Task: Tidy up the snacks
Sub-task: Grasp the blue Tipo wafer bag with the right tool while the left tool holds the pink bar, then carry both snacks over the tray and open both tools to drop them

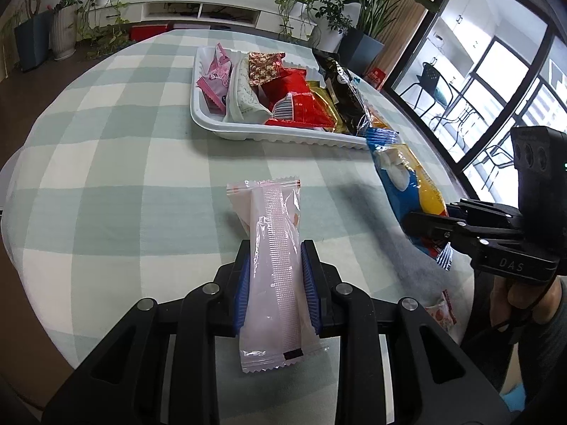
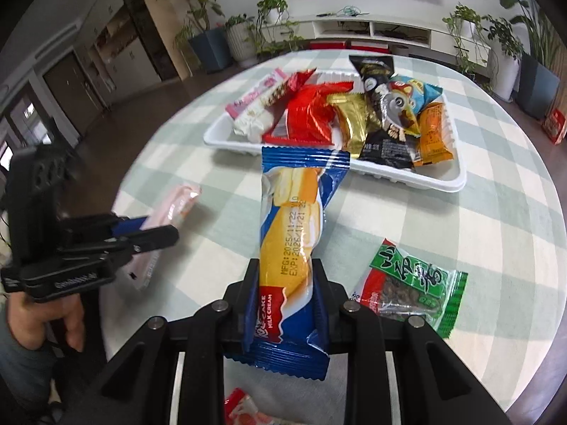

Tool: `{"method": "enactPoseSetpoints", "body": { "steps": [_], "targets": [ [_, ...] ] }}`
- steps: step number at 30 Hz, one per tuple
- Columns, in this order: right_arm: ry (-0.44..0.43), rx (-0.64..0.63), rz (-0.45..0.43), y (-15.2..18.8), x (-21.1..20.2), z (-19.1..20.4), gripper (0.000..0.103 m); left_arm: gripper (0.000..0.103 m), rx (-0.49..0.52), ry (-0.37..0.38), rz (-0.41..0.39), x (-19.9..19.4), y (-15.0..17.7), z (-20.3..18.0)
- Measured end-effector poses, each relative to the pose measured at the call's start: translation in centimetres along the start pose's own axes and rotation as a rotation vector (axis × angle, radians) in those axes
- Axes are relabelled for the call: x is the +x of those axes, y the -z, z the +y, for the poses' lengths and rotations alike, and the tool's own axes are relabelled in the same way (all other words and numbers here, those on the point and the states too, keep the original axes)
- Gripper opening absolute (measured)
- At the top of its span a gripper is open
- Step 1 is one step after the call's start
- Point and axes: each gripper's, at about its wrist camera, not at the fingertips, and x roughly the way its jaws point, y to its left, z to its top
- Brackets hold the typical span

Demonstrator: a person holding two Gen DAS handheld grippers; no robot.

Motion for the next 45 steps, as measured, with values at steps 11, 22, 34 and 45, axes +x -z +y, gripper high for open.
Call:
{"method": "enactPoseSetpoints", "body": {
  "steps": [11,22,34,45],
  "targets": [
    [0.048,0.118,-0.191,-5.2,-7.4,-4.5,0.029,0.025,0.002,0.049,-0.123,-3.4,-6.8,0.1],
    [0.035,0.059,-0.289,-15.0,-6.4,-2.4,0.029,0.025,0.048,0.037,-0.206,-1.1,-18.5,-1.3],
    [0.048,0.061,-0.070,-16.0,5.6,-3.2,0.029,0.025,0.094,-0.027,-0.106,7.9,-19.2,-0.5],
    [0.071,0.095,0.032,-15.0,10.1,-4.7,0.029,0.025,0.096,-0.034,-0.054,11.9,-19.2,0.5]
  ]
}}
